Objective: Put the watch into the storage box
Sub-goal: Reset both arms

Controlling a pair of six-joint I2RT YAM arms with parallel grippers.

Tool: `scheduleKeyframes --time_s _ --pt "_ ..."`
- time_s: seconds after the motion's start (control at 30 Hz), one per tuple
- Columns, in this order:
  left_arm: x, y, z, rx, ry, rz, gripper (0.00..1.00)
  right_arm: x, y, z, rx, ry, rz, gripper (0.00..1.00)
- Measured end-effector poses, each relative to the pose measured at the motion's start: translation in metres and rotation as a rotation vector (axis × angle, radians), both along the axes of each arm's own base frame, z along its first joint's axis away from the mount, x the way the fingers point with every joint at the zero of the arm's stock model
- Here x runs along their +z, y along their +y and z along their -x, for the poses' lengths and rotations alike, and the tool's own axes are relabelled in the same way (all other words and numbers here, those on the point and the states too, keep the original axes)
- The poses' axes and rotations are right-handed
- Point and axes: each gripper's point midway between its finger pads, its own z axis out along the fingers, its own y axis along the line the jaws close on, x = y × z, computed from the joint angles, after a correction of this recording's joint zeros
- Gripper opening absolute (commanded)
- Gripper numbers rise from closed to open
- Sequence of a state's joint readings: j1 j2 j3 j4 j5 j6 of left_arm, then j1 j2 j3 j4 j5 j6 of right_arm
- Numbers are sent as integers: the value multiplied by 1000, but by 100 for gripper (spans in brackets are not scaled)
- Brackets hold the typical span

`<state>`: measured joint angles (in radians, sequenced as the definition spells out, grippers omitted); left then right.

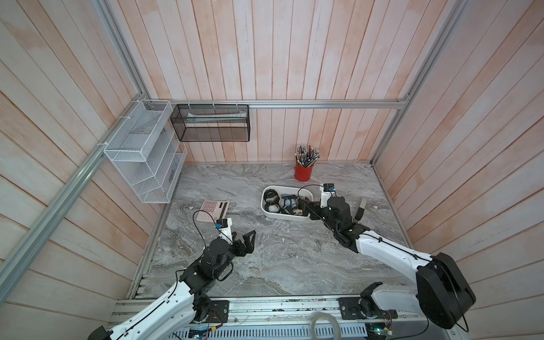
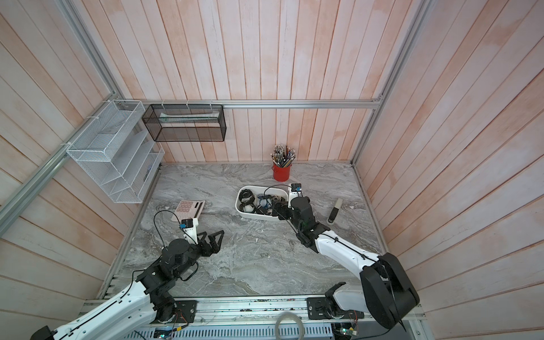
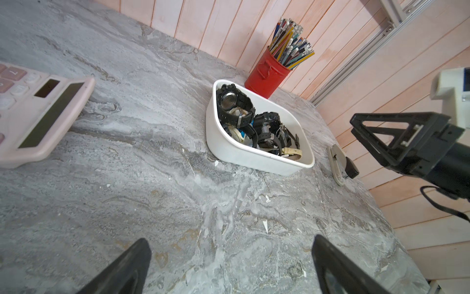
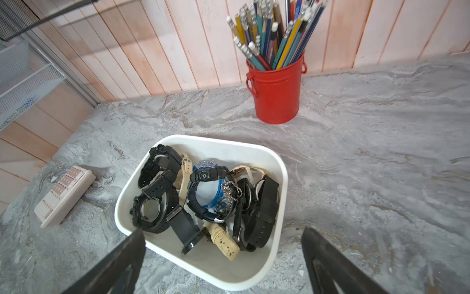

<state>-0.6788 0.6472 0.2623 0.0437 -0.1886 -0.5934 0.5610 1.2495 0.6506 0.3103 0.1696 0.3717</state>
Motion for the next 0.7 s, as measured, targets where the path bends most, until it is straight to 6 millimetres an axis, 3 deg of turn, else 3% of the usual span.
scheduleKeyframes --time_s 0.07,0.2,0.3,0.37,0.5,0.6,0.7 --pt "16 5 -6 27 -47 -35 100 15 -13 8 -31 -56 5 98" --pt "68 28 -23 163 -233 -109 100 48 -54 30 -145 -212 31 98" --pt "84 51 -29 280 -356 -210 100 51 -82 43 -229 -300 93 98" --pt "76 66 -32 352 -394 -304 100 39 -100 48 -283 -314 151 98" --pt "35 106 -40 465 -363 -487 100 4 -135 50 -386 -290 269 98" --pt "12 143 -45 556 -323 -522 100 -17 -157 49 -444 -270 330 98" --pt "-5 165 -53 582 -297 -511 100 -30 -176 41 -498 -235 364 98"
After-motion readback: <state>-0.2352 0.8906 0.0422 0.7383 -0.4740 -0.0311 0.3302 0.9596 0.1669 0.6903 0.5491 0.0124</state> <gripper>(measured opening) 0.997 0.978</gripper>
